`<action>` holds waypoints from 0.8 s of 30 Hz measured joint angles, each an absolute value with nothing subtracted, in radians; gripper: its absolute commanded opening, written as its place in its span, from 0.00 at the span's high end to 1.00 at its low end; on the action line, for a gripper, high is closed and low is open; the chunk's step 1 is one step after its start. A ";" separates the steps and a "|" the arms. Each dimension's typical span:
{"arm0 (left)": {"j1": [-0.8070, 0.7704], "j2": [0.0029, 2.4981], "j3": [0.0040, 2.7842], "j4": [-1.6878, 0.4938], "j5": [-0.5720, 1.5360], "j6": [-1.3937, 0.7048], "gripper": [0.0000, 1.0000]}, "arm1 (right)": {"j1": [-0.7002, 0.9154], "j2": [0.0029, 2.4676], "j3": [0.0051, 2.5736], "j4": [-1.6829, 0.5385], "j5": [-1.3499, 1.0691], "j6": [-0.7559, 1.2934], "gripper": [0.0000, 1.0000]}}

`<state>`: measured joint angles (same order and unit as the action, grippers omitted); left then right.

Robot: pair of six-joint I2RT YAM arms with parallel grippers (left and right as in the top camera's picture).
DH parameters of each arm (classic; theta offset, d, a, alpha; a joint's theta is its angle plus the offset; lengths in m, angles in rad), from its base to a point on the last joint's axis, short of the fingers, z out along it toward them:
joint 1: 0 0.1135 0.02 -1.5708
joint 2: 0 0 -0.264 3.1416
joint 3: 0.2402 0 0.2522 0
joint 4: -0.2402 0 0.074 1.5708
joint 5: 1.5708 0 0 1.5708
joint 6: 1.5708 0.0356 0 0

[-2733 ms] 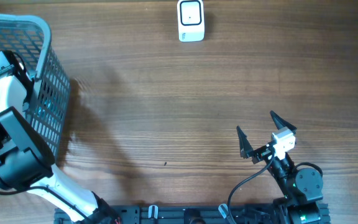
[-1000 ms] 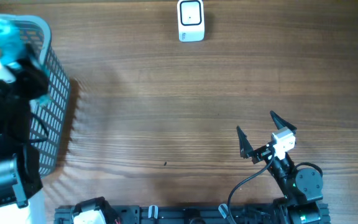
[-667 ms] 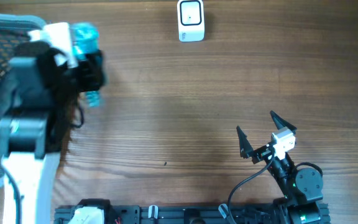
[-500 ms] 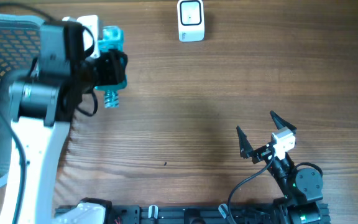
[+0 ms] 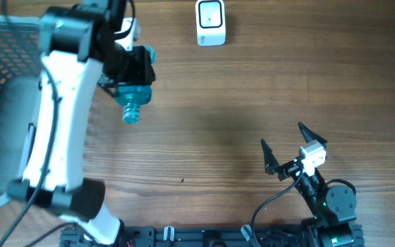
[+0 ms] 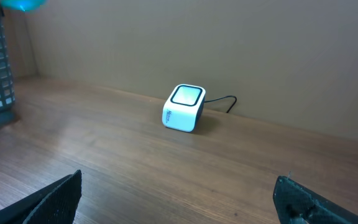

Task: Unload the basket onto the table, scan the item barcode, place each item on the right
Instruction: 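Lift the bottle out of the basket with the left gripper, then carry the bottle toward the white scanner with the left gripper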

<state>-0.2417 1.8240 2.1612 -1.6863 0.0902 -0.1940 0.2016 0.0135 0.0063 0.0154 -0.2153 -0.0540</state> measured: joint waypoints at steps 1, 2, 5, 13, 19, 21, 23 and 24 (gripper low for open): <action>-0.245 1.842 2.161 -1.686 0.094 -0.197 0.96 | 0.202 0.014 0.006 0.015 -0.216 -0.054 0.00; -0.251 1.861 2.161 -1.686 0.097 -0.201 0.96 | 0.202 0.014 0.006 0.015 -0.215 -0.054 0.00; -0.275 1.896 2.161 -1.686 0.107 -0.216 0.96 | 0.202 0.014 0.006 0.015 -0.216 -0.054 0.00; -0.317 1.933 2.161 -1.686 0.338 -0.177 0.96 | 0.202 0.014 0.006 0.015 -0.215 -0.054 0.00; -0.317 1.951 2.161 -1.600 0.534 -0.158 0.96 | 0.202 0.014 0.006 0.015 -0.215 -0.054 0.00; -0.317 1.951 2.161 -1.547 0.606 -0.156 0.96 | 0.202 0.014 0.006 0.015 -0.216 -0.054 0.00; -0.317 1.951 2.161 -1.508 0.665 -0.154 0.96 | 0.202 0.014 0.006 0.015 -0.215 -0.054 0.00; -0.317 1.951 2.161 -1.494 0.686 -0.154 0.96 | 0.202 0.014 0.006 0.015 -0.215 -0.054 0.00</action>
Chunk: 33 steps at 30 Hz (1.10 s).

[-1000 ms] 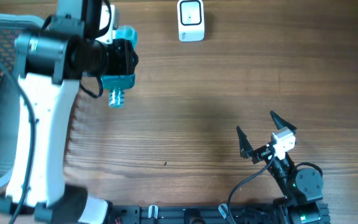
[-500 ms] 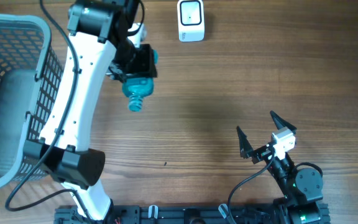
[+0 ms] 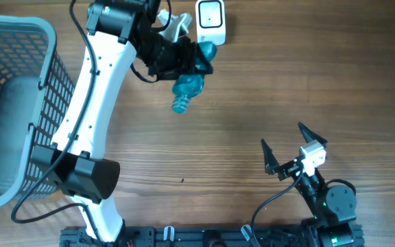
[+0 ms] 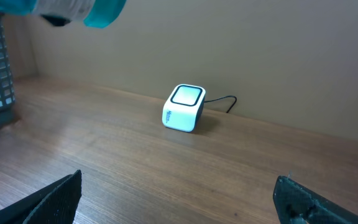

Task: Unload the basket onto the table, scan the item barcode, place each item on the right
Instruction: 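Carry the bottle toward the white scanner with the left gripper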

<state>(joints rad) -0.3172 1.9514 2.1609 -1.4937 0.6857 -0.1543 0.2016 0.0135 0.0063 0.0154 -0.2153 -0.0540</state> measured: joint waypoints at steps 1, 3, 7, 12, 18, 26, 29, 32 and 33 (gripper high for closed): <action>-0.317 1.951 2.161 -1.475 0.715 -0.154 0.96 | 0.202 0.014 0.006 0.015 -0.216 -0.054 0.00; -0.317 1.951 2.161 -1.440 0.762 -0.155 0.96 | 0.202 0.014 0.006 0.015 -0.215 -0.054 0.00; -0.317 1.951 2.161 -1.385 0.799 -0.167 0.96 | 0.202 0.014 0.006 0.015 -0.215 -0.054 0.00; -0.317 1.952 2.113 -1.251 0.825 -0.220 0.96 | 0.202 0.014 0.006 0.015 -0.215 -0.054 0.00; -0.324 1.954 1.857 -0.997 0.831 -0.340 0.96 | 0.202 0.014 0.006 0.015 -0.216 -0.054 0.00; -0.334 1.963 1.597 -0.770 0.788 -0.456 0.96 | 0.202 0.014 0.006 0.015 -0.216 -0.054 0.00; -0.334 1.963 1.503 -0.692 0.778 -0.479 0.96 | 0.202 0.014 0.006 0.015 -0.216 -0.054 0.00; -0.334 1.959 1.383 -0.559 0.769 -0.513 0.96 | 0.202 0.014 0.006 0.015 -0.215 -0.054 0.00; -0.334 1.954 1.325 -0.494 0.767 -0.530 0.96 | 0.202 0.014 0.006 0.015 -0.215 -0.054 0.00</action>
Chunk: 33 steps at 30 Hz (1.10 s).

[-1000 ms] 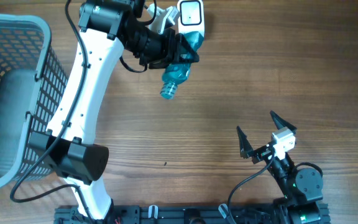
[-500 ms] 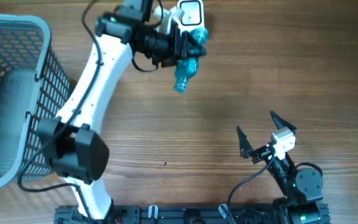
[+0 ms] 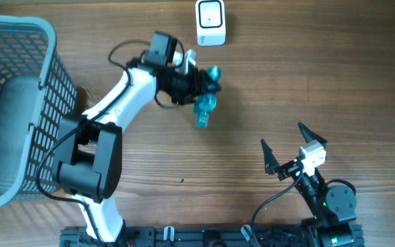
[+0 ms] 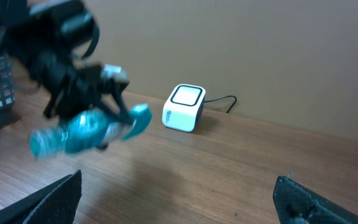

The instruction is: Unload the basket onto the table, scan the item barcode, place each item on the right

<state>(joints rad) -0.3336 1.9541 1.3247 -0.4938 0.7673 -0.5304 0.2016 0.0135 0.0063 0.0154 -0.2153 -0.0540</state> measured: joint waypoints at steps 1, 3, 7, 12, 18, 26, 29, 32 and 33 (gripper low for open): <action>-0.332 1.945 1.263 -0.432 0.763 -0.548 0.96 | 0.202 0.014 0.006 0.015 -0.215 -0.054 0.00; -0.329 1.918 1.155 -0.322 0.764 -0.583 0.96 | 0.202 0.014 0.006 0.015 -0.215 -0.054 0.00; -0.312 1.834 0.970 -0.120 0.760 -0.651 0.96 | 0.202 0.014 0.006 0.015 -0.216 -0.054 0.00; -0.302 1.775 0.877 0.064 0.760 -0.693 0.96 | 0.202 0.014 0.006 0.015 -0.215 -0.054 0.00; -0.295 1.772 0.764 0.344 0.763 -0.769 0.96 | 0.202 0.014 0.006 0.015 -0.215 -0.054 0.00; -0.221 1.770 0.548 0.778 0.807 -0.933 0.96 | 0.202 0.014 0.006 0.015 -0.215 -0.054 0.00; -0.199 1.770 0.513 0.834 0.833 -0.980 0.96 | 0.202 0.014 0.006 0.015 -0.215 -0.054 0.00; -0.196 1.770 0.508 0.823 0.852 -1.002 0.96 | 0.202 0.014 0.006 0.015 -0.215 -0.054 0.00; -0.196 1.770 0.508 0.812 0.856 -1.009 0.96 | 0.202 0.014 0.006 0.015 -0.215 -0.054 0.00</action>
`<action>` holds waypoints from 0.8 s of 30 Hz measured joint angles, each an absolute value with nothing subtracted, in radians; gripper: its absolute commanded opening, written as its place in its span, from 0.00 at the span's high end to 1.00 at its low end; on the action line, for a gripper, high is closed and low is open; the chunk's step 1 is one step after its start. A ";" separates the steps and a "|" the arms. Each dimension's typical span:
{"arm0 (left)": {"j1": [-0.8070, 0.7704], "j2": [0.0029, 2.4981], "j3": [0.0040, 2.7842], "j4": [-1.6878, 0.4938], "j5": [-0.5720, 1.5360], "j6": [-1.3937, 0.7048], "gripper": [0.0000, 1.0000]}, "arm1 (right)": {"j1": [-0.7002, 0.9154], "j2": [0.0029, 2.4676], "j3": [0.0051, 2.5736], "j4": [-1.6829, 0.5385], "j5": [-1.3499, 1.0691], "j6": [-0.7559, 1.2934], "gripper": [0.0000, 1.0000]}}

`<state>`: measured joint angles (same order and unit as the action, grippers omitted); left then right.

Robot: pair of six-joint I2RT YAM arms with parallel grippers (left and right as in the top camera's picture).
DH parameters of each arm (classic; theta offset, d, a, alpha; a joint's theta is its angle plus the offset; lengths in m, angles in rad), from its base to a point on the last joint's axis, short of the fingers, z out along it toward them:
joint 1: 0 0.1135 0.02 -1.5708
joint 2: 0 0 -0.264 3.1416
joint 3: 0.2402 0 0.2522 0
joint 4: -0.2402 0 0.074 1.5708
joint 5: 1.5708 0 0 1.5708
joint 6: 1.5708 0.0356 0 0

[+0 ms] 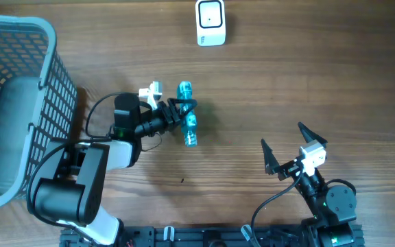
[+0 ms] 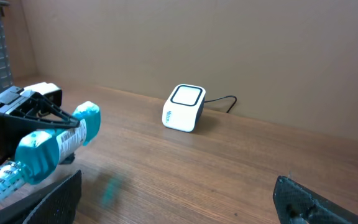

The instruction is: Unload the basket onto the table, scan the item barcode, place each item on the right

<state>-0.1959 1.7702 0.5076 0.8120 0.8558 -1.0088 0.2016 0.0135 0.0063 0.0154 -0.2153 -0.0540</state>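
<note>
The teal plastic bottle (image 1: 190,132) with a white label is held in my left gripper (image 1: 186,111), which is shut on it left of the table's middle. In the right wrist view the bottle (image 2: 48,151) hangs a little above the wood, with the left gripper (image 2: 33,111) behind it. The white barcode scanner (image 1: 210,22) stands at the far edge, its window facing up, also in the right wrist view (image 2: 184,107). My right gripper (image 1: 282,134) rests open and empty at the front right, well clear of the bottle.
A grey mesh basket (image 1: 19,31) fills the far left of the wooden table (image 1: 307,75). The scanner's black cable (image 2: 225,102) runs off behind it along the back wall.
The left arm has drawn back toward the front left, and the bottle sits lower and farther from the scanner. The right arm has not moved.
The left gripper first held the bottle high beside the basket. Then the bottle was right next to the scanner. After that it was in front of the scanner, lower, and now it hangs close to the table left of the middle.
</note>
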 measured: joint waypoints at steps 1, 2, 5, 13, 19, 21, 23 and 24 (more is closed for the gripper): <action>-0.196 1.770 0.508 0.799 0.855 -1.009 0.96 | 0.202 0.014 0.006 0.015 -0.215 -0.054 0.00; -0.196 1.770 0.508 0.774 0.854 -1.013 0.96 | 0.202 0.014 0.006 0.015 -0.215 -0.054 0.00; -0.196 1.769 0.506 0.695 0.839 -1.023 0.96 | 0.202 0.014 0.006 0.015 -0.215 -0.054 0.00; -0.196 1.768 0.502 0.587 0.786 -1.072 0.96 | 0.202 0.014 0.006 0.015 -0.215 -0.054 0.00; -0.196 1.765 0.502 0.598 0.782 -1.136 0.96 | 0.202 0.014 0.006 0.015 -0.216 -0.054 0.00; -0.196 1.764 0.502 0.621 0.778 -1.217 0.96 | 0.202 0.014 0.006 0.015 -0.215 -0.054 0.00; -0.196 1.764 0.502 0.659 0.770 -1.325 0.96 | 0.202 0.014 0.006 0.015 -0.215 -0.054 0.00; -0.196 1.763 0.502 0.679 0.768 -1.378 0.96 | 0.202 0.014 0.006 0.015 -0.215 -0.054 0.00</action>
<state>-0.1959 1.7630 0.5018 0.6788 0.7681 -1.3781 0.2016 0.0135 0.0063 0.0154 -0.2153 -0.0540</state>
